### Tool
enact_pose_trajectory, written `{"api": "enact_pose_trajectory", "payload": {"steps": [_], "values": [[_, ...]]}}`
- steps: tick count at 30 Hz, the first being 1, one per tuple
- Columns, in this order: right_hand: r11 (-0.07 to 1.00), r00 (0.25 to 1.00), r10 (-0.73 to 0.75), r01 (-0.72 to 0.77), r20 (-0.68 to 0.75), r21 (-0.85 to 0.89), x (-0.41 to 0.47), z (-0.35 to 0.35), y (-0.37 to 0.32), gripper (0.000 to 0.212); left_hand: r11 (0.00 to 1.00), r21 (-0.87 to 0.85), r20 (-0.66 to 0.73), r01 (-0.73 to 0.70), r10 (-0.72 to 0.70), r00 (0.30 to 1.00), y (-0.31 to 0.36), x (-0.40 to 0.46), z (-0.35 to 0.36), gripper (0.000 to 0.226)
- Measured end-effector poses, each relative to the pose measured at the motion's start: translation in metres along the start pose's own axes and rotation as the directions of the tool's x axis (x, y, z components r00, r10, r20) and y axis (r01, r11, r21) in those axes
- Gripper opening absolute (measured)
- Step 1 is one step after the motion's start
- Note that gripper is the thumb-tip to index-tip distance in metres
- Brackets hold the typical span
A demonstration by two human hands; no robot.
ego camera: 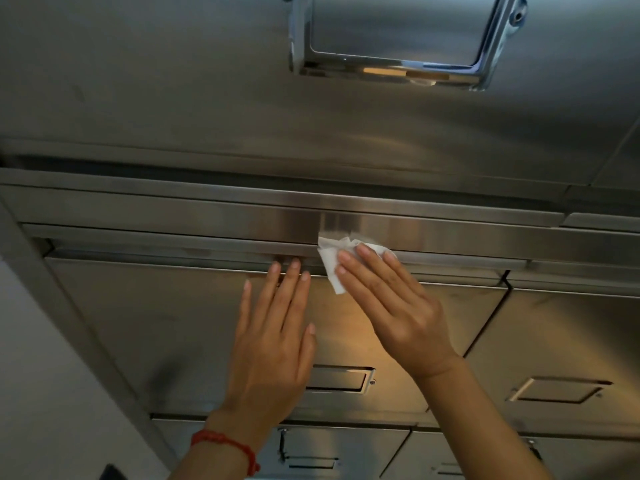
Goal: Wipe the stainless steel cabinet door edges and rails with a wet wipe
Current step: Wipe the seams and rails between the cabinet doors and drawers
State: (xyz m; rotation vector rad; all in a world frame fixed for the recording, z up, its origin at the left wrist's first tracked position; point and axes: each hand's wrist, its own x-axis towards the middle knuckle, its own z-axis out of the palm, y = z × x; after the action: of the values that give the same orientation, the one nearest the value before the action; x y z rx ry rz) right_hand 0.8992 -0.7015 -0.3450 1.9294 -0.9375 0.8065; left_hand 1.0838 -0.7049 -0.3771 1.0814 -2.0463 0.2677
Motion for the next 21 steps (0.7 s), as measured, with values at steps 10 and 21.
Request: {"api": "enact_pose_trajectory", "payload": {"steps": [10, 21], "values": [[1.000, 0.999, 0.025, -0.024, -0.025, 0.014, -0.003, 0.002, 0.001, 0.033, 0.998, 0.063, -0.023, -0.009, 0.010, 1.000, 0.005, -0.001, 0.009, 0.053], [0.997, 0.997, 0.061, -0.059, -0.042, 0.051, -0.003, 0.004, -0.003, 0.030, 0.999, 0.050, -0.044, -0.002, 0.004, 0.999, 0.008, 0.001, 0.007, 0.049]]}}
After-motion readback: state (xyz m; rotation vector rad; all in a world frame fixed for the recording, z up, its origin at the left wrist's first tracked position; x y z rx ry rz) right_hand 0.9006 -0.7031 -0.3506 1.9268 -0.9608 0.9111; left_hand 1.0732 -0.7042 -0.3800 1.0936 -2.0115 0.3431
